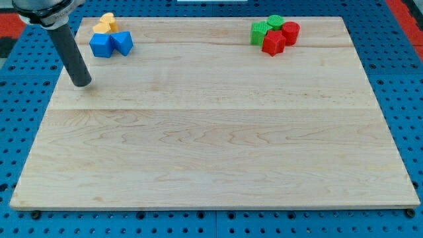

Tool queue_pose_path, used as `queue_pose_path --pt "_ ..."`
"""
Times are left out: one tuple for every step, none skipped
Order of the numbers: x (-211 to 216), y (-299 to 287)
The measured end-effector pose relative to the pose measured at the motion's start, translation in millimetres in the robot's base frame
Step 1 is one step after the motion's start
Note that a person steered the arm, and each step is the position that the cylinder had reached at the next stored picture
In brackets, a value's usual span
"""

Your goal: Separate blue blocks and yellow blocks

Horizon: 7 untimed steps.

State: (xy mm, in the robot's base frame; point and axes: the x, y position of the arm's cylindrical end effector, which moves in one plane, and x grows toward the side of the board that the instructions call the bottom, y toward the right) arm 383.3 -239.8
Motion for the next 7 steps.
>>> queue_pose_path --pt "9 -5" --pt "15 -11" --pt "14 -12" --pt "14 -17" --pt "14 -28" --pt "-5 -47" --pt "-49 -53"
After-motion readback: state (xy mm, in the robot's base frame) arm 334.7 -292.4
